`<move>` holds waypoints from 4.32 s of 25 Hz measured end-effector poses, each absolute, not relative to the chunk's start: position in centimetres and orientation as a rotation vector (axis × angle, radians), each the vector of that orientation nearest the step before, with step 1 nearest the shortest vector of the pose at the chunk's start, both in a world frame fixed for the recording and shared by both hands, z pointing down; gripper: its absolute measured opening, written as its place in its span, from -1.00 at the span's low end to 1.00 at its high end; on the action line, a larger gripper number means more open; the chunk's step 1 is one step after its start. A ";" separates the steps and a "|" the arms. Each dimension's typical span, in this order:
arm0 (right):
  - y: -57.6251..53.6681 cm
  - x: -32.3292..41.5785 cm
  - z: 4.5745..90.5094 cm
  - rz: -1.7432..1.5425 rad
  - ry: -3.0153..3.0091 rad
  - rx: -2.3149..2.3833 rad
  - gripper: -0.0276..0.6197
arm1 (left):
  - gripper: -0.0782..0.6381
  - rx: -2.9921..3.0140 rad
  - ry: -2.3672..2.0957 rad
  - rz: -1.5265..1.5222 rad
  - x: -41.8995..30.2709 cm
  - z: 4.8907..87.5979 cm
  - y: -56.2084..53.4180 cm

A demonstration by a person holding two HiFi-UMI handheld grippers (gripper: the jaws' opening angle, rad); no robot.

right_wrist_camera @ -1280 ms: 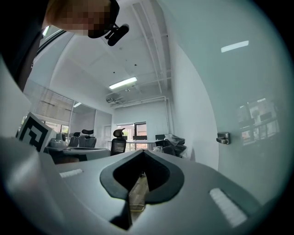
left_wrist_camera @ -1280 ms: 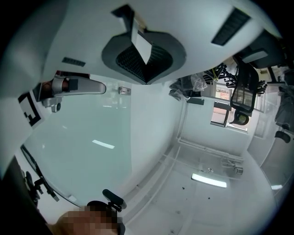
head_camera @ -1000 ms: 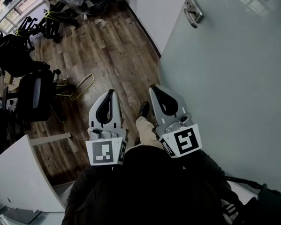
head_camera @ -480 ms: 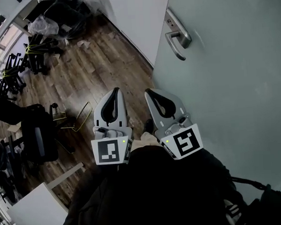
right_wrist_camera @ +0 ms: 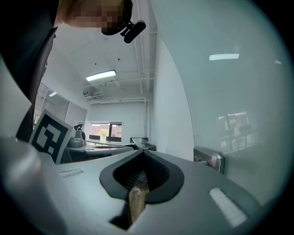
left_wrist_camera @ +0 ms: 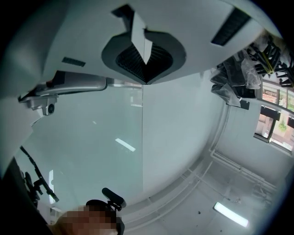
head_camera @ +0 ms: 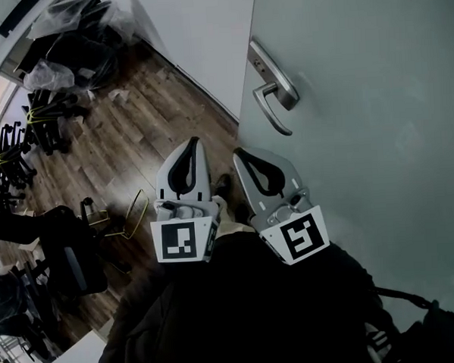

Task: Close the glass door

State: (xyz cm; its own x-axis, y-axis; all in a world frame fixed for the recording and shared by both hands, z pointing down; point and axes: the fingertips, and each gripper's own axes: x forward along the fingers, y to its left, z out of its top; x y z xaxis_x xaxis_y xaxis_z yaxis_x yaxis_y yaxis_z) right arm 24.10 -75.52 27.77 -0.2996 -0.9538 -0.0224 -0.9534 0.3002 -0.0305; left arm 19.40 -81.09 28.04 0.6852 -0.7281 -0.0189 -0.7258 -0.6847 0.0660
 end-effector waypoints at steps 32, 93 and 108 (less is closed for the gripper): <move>-80.6 33.7 34.1 -0.143 2.440 -2.280 -0.71 | -0.79 2.969 -0.832 -0.004 29.2 28.5 -85.3; -62.9 -4.3 35.0 -0.125 2.984 -1.421 -0.70 | -0.79 2.590 -1.702 0.039 -13.2 31.0 -58.8; -54.4 -13.4 35.6 -0.113 3.067 -1.242 -0.70 | -0.79 2.423 -1.931 0.026 -21.7 31.9 -48.0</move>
State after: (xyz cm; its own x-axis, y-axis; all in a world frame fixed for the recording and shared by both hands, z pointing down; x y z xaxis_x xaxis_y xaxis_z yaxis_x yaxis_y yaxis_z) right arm -13.35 -54.45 35.61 -0.7063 -0.6843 0.1812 -0.6958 0.7182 0.0000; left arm -21.66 -48.03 31.91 0.2236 -0.9739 0.0401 -0.9746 -0.2228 0.0229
